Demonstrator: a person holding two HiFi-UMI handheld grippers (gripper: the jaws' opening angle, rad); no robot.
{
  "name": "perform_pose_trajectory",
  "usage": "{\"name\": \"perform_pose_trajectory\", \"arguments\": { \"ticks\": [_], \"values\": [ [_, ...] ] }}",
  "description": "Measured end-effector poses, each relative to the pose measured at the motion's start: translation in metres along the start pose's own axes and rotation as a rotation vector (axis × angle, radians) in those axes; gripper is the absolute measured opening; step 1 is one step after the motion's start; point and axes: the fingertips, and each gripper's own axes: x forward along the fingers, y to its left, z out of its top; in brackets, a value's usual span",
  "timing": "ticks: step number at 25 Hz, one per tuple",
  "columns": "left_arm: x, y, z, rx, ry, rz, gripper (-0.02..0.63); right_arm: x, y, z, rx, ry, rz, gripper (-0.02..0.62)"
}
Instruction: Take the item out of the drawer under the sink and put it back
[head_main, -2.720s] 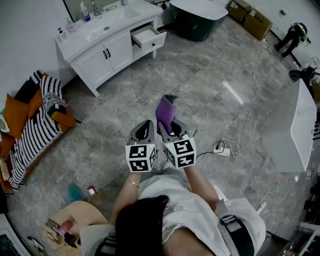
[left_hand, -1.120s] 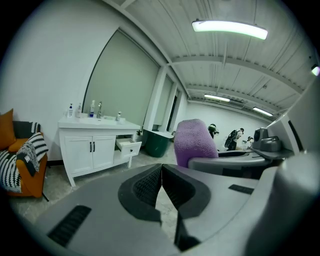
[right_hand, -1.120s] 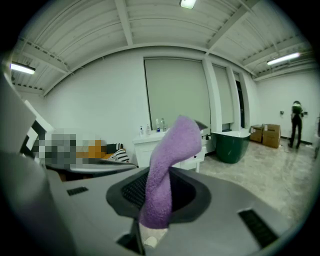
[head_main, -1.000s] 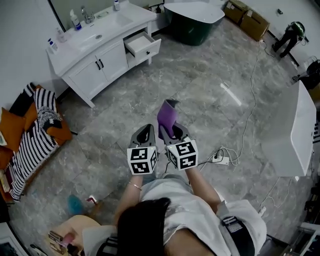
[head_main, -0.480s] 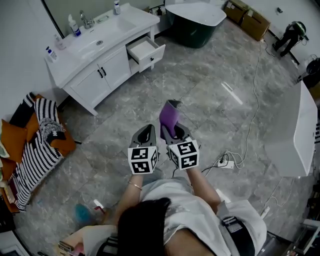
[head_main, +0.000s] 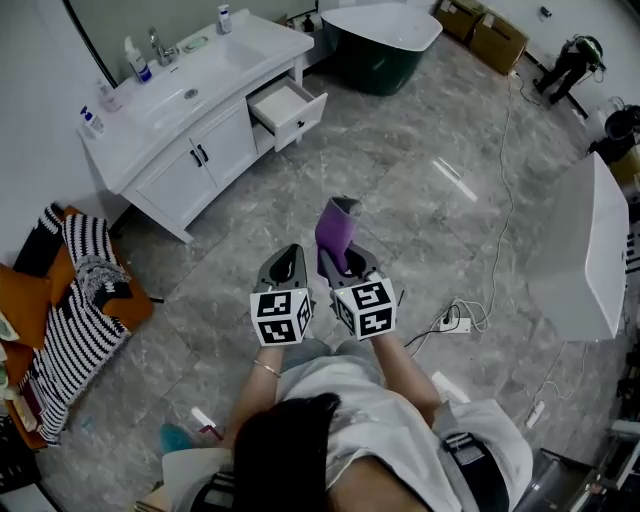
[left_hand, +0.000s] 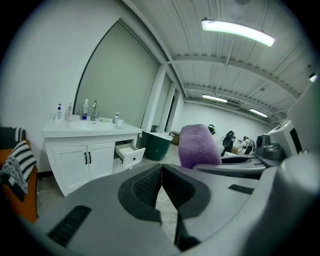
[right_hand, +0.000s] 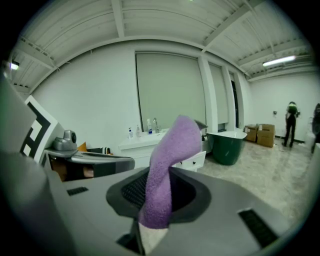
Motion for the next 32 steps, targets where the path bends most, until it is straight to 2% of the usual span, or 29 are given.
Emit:
{"name": "perform_pose_trajectory", "arguments": {
  "ticks": [22, 32],
  "values": [
    [0.011, 0.034, 0.012, -0.011, -0.014, -0.002, 0.003, 0.029, 0.015, 0.013, -0.017, -0.003, -0.002, 0.095],
    [0.029, 0.048, 0.02, -0.016, -0.014, 0.033, 0.003, 0.051, 0.01, 0.025, -0.028, -0.021, 0.023, 0.095]
  ]
}}
